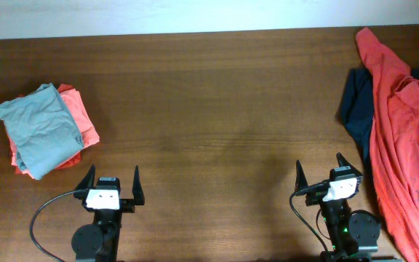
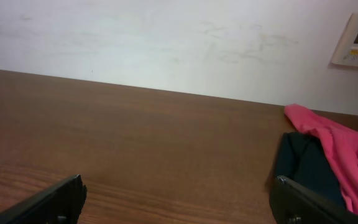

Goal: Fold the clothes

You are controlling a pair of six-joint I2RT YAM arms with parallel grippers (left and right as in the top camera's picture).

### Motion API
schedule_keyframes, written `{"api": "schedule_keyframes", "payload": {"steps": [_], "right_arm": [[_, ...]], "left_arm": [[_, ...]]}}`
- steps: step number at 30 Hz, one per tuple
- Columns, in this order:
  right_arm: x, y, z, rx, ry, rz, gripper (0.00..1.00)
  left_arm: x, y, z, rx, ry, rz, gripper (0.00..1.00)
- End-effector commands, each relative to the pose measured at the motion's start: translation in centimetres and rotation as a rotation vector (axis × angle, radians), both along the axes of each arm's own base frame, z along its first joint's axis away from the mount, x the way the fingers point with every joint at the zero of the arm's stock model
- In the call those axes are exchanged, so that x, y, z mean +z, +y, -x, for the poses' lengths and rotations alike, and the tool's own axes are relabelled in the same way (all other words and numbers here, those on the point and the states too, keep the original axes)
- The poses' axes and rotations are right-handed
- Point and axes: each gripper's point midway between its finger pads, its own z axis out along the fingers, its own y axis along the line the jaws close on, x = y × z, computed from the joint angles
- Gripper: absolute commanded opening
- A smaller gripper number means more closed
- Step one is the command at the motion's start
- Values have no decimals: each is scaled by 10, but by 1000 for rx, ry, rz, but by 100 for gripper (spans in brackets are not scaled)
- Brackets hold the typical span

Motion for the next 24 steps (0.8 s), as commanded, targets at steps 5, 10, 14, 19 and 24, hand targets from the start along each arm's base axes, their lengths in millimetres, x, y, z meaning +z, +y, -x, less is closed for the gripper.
{"api": "schedule_keyframes", "payload": {"steps": [5, 10, 14, 19, 24], "right_arm": [[-3, 0, 0, 1, 7, 2, 99], [-3, -1, 0, -6, 8, 2, 99], [-3, -4, 0, -22, 8, 3, 99], [-3, -5, 0, -24, 8, 3, 99], [-1, -5, 0, -25, 6, -2, 99]], "left_arm": [[-2, 0, 0, 0, 0, -12, 99], [-2, 0, 0, 0, 0, -12, 100], [-2, 0, 0, 3, 0, -12, 99], [-2, 1, 0, 4, 0, -12, 99], [0, 0, 0, 3, -2, -12, 99]]}}
